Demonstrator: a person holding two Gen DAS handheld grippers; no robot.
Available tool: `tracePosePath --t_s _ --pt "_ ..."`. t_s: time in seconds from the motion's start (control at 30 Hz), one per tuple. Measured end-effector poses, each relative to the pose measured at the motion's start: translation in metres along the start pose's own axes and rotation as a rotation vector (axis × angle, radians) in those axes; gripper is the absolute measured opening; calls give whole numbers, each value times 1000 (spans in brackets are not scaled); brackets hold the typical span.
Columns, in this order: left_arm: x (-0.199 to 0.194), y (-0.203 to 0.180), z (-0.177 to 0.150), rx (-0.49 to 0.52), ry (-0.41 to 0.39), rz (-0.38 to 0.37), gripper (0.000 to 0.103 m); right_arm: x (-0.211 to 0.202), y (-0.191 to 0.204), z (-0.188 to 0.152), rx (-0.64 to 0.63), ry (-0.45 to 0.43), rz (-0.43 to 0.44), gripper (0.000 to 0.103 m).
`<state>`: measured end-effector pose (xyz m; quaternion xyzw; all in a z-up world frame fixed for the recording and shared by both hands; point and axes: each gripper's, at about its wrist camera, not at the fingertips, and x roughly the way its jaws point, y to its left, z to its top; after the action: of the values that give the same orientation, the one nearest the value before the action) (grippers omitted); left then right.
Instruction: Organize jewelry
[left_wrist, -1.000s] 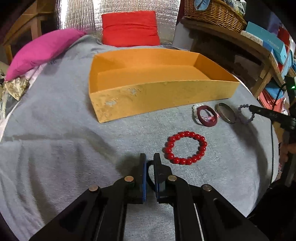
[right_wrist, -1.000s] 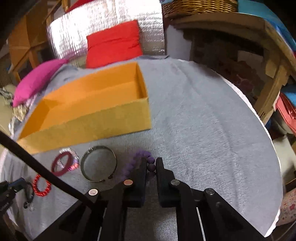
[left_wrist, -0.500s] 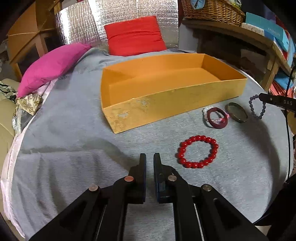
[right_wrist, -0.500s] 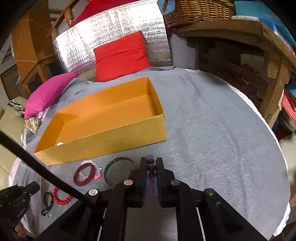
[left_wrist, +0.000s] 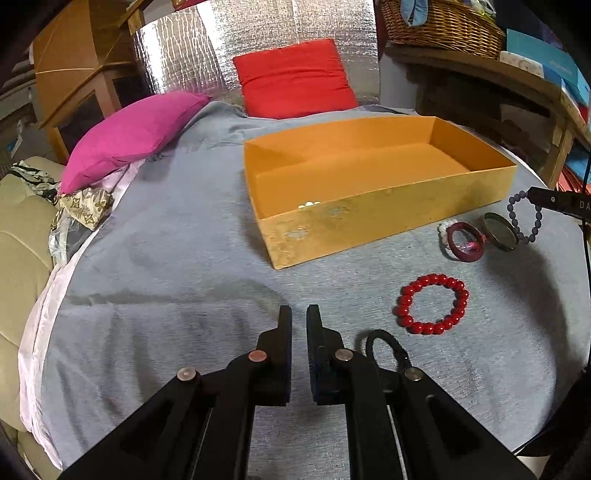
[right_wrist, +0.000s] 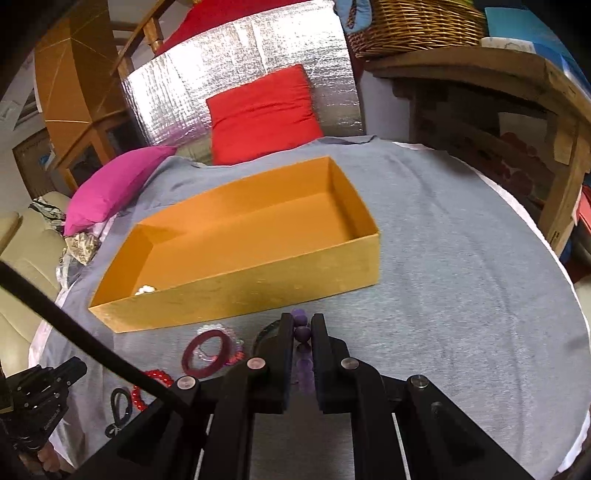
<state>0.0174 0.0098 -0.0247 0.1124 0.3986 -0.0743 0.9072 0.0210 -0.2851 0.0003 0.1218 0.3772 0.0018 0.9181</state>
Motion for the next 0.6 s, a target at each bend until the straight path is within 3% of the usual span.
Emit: tracePosePath --t_s 0.37,0.6 --pt "-3 6 1 -19 -8 3 8 3 28 0 -16 -10 72 10" --pt "-6 21 5 -76 -38 -61 8 1 39 0 -22 -25 112 10"
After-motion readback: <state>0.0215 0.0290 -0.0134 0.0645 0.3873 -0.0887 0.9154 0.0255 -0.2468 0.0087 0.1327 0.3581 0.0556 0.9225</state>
